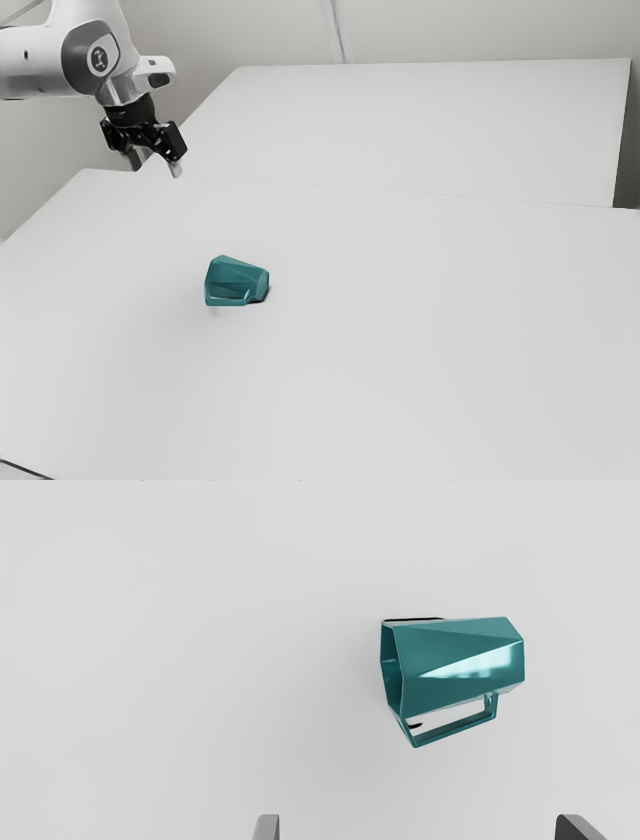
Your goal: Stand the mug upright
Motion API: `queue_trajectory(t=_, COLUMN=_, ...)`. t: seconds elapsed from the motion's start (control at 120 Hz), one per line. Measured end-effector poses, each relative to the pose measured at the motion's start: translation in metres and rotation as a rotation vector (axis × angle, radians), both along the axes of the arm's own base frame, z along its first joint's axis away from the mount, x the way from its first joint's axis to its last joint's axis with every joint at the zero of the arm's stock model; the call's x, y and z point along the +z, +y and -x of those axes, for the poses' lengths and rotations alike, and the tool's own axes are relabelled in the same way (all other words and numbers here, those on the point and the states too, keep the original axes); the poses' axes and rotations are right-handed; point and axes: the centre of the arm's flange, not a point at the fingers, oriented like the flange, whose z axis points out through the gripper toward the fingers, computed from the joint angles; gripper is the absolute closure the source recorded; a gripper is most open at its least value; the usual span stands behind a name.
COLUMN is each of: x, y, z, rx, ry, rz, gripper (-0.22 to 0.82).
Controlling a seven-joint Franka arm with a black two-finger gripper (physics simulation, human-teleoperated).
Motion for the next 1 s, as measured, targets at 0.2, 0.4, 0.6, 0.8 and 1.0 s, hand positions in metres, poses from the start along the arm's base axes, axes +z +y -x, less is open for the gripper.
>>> queue_trajectory(t=0.2, x=-0.017, y=0.006, z=0.004, rx=0.002, ry=0.009, rz=0.061, gripper=0.00)
queue_trajectory(t=0.4, x=-0.061, y=0.029, z=0.008, rx=0.051, ry=0.051, rz=0.176, gripper=0.00)
queue_trajectory(t=0.6, x=-0.125, y=0.036, z=0.011, rx=0.089, ry=0.093, rz=0.296, gripper=0.00)
queue_trajectory(t=0.8, x=-0.165, y=0.047, z=0.006, rx=0.101, ry=0.081, rz=0.393, gripper=0.00)
queue_trajectory(t=1.0, x=-0.203, y=0.068, z=0.002, rx=0.122, ry=0.054, rz=0.520, gripper=0.00)
